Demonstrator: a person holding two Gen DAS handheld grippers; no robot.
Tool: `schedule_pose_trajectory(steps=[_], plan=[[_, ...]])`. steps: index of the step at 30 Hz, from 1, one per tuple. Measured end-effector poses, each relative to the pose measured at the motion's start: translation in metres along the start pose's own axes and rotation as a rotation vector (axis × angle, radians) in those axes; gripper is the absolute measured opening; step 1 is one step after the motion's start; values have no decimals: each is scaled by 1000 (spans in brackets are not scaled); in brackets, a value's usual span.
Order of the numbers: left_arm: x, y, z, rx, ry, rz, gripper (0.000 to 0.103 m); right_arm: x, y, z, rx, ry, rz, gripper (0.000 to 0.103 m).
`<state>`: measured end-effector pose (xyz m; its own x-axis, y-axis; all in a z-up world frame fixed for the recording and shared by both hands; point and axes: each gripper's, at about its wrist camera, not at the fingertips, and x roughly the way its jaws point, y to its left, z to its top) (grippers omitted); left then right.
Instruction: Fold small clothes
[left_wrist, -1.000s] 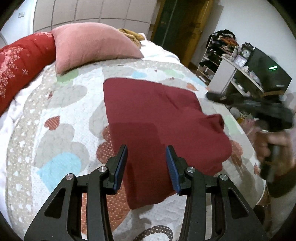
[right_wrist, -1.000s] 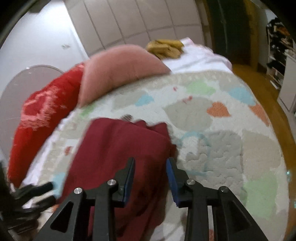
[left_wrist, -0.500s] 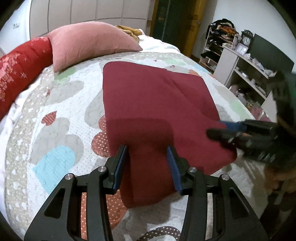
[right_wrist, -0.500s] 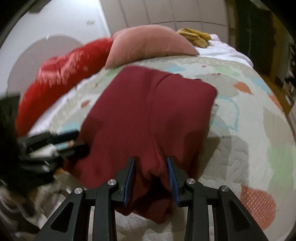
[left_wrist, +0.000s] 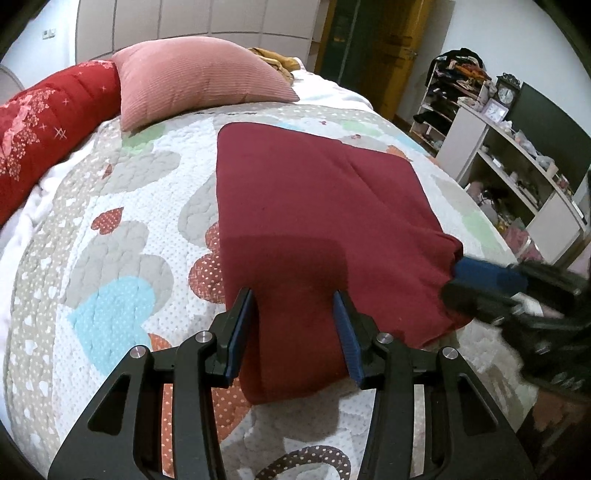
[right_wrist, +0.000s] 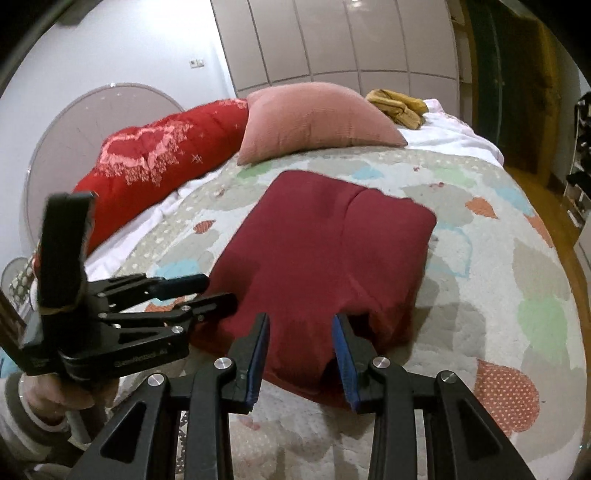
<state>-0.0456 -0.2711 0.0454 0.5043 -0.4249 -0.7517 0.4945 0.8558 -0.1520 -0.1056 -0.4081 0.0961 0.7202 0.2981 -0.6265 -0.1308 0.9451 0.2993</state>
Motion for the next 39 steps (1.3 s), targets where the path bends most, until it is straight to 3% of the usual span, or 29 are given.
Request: schedule_pose_trajectory(steps=[7, 16, 18, 20, 22, 24, 28, 33, 35, 37, 39], plan=[[3, -2, -1, 10, 5, 11, 44, 39, -16, -18, 59, 86, -30, 34], [-3, 11, 7, -40, 3, -31, 44, 23, -16, -11, 54, 67, -18, 34], [-5, 21, 14, -78, -10, -55, 48, 12, -24, -6, 99, 18, -4, 55], [-3, 31, 20, -128, -10, -85, 66, 5, -41, 1, 179, -43, 25, 66], [4, 40, 25, -182, -3, -136, 71, 12, -54, 6, 244, -42, 42, 75], [10, 44, 28, -196, 23, -148, 71, 23, -67, 13, 279, 1, -24, 78], [28, 46, 33, -191, 54, -177, 71, 18, -94, 19, 410, -76, 26, 82], [45, 50, 34, -235, 79, -222, 77, 54, -110, 25, 427, 5, 49, 82], [51, 49, 34, -235, 92, -227, 78, 72, -112, 24, 440, 41, 86, 82], [56, 49, 33, -239, 97, -243, 79, 82, -114, 22, 458, 21, 158, 81], [58, 47, 33, -234, 98, -253, 78, 90, -112, 23, 458, 13, 213, 60]])
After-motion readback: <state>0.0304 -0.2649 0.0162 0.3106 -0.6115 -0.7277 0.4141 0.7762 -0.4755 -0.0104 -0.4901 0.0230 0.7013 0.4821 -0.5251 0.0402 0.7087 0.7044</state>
